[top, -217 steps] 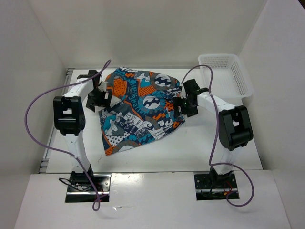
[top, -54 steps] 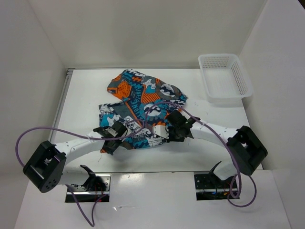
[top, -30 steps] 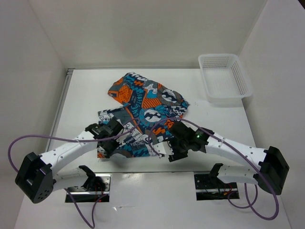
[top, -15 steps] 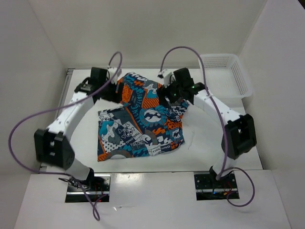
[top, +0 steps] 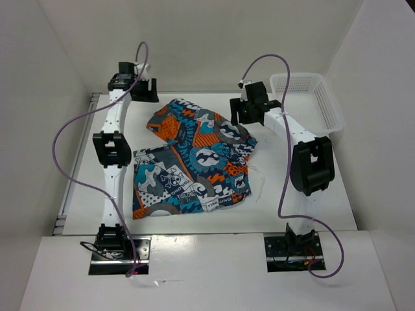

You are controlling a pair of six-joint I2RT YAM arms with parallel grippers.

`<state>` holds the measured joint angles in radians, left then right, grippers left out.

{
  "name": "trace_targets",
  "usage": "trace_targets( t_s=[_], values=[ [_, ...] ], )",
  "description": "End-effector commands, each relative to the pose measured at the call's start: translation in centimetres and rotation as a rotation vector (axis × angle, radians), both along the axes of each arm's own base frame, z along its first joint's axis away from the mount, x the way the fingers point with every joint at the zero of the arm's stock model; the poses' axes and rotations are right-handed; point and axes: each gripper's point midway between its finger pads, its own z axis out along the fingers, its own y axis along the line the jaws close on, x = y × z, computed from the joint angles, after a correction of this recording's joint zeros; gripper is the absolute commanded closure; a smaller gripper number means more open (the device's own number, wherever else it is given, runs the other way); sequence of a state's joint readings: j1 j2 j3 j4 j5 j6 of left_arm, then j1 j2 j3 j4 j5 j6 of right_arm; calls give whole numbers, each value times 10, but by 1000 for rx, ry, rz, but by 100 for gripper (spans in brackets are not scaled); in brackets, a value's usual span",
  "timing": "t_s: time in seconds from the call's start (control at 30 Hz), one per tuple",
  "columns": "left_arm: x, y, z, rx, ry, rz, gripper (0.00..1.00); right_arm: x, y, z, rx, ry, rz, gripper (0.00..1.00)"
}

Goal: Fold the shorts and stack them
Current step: Fold the shorts

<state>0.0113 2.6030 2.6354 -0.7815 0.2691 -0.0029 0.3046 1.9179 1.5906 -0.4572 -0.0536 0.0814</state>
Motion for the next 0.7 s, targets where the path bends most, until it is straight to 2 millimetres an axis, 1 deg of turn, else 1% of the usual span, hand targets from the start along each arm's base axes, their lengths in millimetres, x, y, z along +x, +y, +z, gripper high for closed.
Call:
trace_targets(
  t_s=[0.0, 0.03, 0.07, 0.1, 0.13, 0.17, 0.2, 0.23, 0.27, 0.3, 0.33, 0.37, 0.4, 0.43, 0.47, 0.5, 0.53, 0.57, 0.6, 0.63, 0.67],
  values=[
    [-17, 35, 36, -62, 15, 21, 18, 15, -28, 25, 12, -59, -102, 29],
    [-5, 26, 38, -45, -27, 11, 18, 12, -28, 19, 18, -40, -112, 44],
    [-6, 12, 31, -46, -18, -10, 18, 7, -38, 7, 15, -3, -138, 52],
    [-8, -10, 25, -46, -17, -47, 18, 6, -45, 3, 22, 9, -163, 58],
    [-8, -22, 25, -55, -26, -71, 18, 4, -44, -5, 31, 39, -181, 65],
    [-7, -30, 26, -55, -35, -84, 18, 3, -51, -11, 25, 58, -193, 65],
    [2, -36, 33, -54, -76, -94, 16, 0, -51, -23, 22, 102, -205, 65],
    [7, -41, 38, -54, -97, -104, 16, 2, -59, -30, 4, 115, -229, 63],
    [14, -42, 42, -53, -129, -105, 16, 5, -59, -30, 10, 122, -254, 61],
    [17, -42, 19, -54, -98, -104, 16, 3, -62, -39, -9, 143, -265, 58],
    [23, -40, 19, -43, -122, -93, 14, 6, -65, -47, -24, 152, -275, 58],
    [33, -38, 26, -34, -183, -85, 12, 9, -66, -47, -26, 149, -289, 57],
    [35, -44, 35, -35, -209, -95, 11, 7, -69, -49, -41, 157, -299, 57],
    [35, -44, 23, -35, -187, -95, 11, 9, -68, -52, -42, 161, -299, 57],
    [30, -55, 6, -51, -140, -121, 11, 9, -70, -57, -52, 167, -305, 57],
    [28, -56, -2, -58, -117, -128, 11, 7, -70, -58, -56, 177, -305, 57],
    [24, -72, -10, -53, -98, -148, 10, 4, -74, -66, -76, 193, -315, 57],
    [24, -72, -18, -14, -84, -121, 10, 4, -76, -71, -86, 199, -321, 57],
    [20, -73, -28, 17, -53, -103, 10, 1, -76, -74, -90, 209, -321, 55],
    [17, -78, -40, 51, -29, -93, 10, 1, -76, -74, -90, 209, -321, 53],
    [13, -70, -62, 88, 18, -64, 10, -3, -77, -83, -97, 229, -321, 49]
  ],
)
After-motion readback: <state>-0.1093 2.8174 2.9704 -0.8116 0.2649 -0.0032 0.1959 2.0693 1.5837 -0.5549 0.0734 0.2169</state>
